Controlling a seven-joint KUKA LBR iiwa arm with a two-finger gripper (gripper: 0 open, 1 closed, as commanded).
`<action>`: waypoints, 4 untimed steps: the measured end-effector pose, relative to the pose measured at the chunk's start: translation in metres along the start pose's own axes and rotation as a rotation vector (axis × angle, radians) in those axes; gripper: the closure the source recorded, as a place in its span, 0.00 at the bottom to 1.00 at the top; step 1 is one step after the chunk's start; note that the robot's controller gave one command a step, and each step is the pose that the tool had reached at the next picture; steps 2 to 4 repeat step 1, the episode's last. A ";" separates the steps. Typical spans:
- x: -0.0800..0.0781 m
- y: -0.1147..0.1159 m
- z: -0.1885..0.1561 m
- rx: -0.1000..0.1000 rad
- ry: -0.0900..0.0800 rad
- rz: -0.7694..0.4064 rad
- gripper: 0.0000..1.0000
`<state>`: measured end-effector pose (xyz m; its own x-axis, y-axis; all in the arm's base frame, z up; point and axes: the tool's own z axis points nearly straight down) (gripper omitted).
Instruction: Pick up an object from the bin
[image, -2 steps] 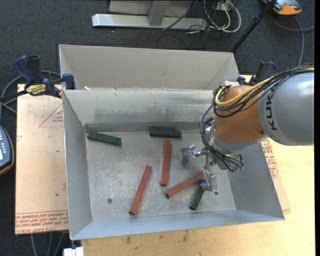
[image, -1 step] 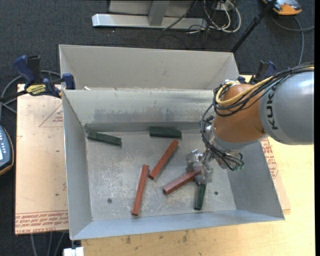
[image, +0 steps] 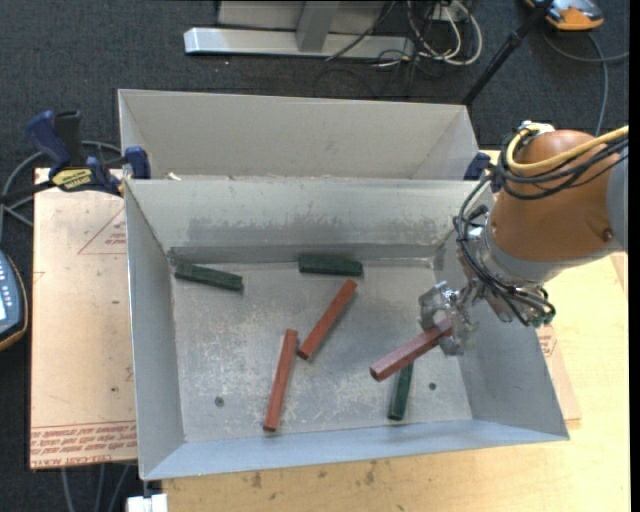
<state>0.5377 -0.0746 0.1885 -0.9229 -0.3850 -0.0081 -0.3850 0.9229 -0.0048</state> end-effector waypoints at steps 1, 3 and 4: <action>-0.021 -0.047 -0.127 0.001 -0.001 -0.281 1.00; -0.021 -0.047 -0.127 0.001 -0.001 -0.281 1.00; -0.021 -0.047 -0.127 0.001 -0.001 -0.281 1.00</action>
Offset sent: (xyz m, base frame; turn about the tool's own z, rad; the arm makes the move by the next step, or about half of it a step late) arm 0.0338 -0.0352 0.1246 -0.2844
